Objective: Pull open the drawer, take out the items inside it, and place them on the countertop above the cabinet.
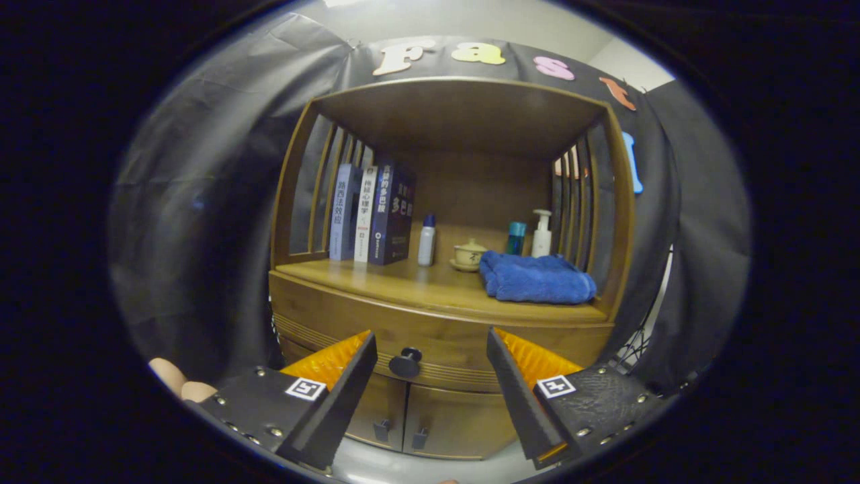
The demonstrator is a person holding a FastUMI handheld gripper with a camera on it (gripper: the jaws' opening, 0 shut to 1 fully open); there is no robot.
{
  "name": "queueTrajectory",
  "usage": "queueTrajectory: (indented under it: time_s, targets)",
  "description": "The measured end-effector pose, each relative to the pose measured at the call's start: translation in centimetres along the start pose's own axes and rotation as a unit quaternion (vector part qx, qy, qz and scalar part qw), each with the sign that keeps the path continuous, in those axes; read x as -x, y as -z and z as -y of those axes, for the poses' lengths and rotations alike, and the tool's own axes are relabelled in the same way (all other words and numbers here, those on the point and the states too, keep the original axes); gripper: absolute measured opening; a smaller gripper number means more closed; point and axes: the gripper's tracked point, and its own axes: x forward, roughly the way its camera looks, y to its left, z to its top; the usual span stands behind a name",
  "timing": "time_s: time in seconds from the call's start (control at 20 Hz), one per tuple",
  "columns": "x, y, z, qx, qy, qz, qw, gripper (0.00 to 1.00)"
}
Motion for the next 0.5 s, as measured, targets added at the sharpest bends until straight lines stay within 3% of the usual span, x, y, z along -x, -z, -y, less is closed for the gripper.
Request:
queueTrajectory:
  time_s: [0.45, 0.5]
  targets:
    - [-6.4, 5.2, -3.1, -0.006, 0.005, -0.049, 0.999, 0.99]
    - [-6.8, 5.7, -3.3, -0.014, 0.007, -0.053, 0.998, 0.93]
